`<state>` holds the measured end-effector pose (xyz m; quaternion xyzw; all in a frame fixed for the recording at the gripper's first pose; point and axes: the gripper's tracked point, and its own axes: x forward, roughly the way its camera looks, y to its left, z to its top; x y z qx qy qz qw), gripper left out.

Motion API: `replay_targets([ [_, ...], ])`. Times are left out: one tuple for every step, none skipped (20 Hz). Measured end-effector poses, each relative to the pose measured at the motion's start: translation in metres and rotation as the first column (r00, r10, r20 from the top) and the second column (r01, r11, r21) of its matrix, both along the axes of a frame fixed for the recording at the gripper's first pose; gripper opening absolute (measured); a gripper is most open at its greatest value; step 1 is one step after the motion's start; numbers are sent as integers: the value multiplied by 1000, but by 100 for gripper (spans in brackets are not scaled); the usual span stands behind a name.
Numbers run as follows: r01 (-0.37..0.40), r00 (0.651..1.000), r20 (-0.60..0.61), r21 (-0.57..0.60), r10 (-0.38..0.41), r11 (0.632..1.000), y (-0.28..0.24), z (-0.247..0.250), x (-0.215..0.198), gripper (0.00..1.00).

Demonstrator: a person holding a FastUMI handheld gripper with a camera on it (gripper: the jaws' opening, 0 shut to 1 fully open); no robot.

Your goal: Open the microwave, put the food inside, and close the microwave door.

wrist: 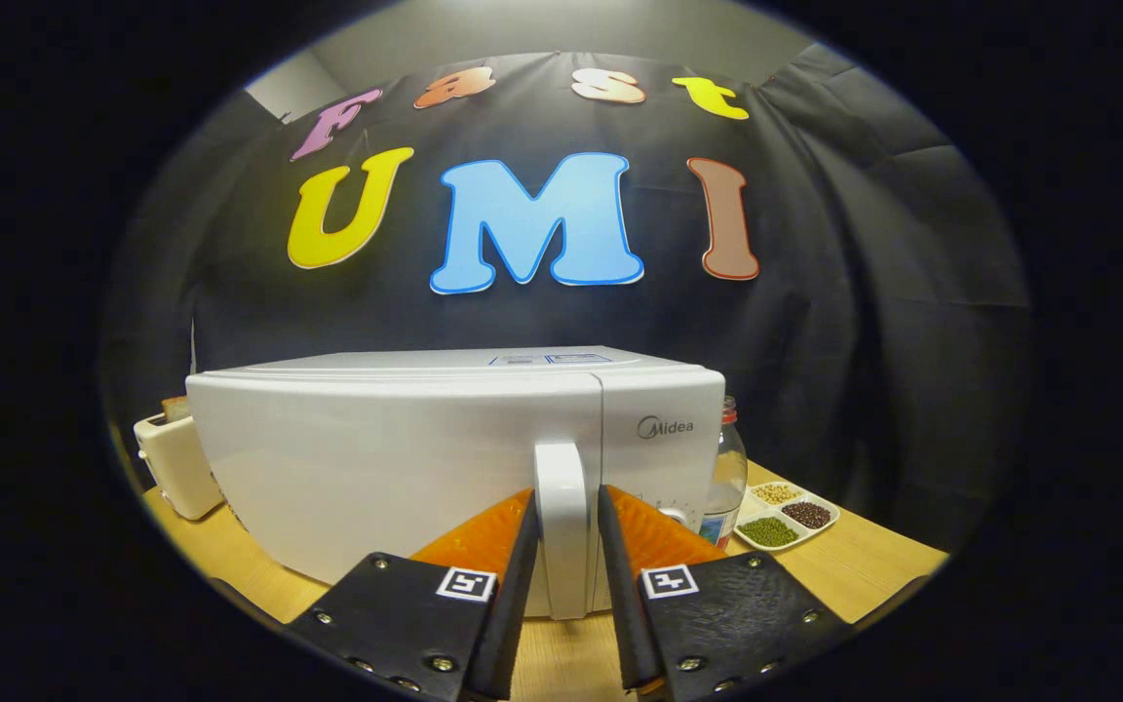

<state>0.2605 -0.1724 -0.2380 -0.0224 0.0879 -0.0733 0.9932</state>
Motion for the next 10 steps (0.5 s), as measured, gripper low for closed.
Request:
replay_targets([
  [3,1000,-14,-10,-3,1000,2,0,3,40],
  [7,1000,-16,-14,-7,1000,-1,0,1,25],
  [4,1000,-24,-13,-4,1000,-1,-1,0,25],
  [-1,1000,-27,-1,1,1000,-1,0,-1,25],
  [1,1000,-31,26,0,1000,0,2,-1,26],
  [2,999,-35,35,-1,999,-1,-1,-2,15],
  [10,999,-40,36,-8,999,-1,-2,-3,15],
  [12,999,-44,32,-11,999,0,-1,-2,9],
  [14,999,-49,37,-12,999,-1,-2,-2,9],
  [14,999,-51,49,-11,999,0,-1,-3,9],
])
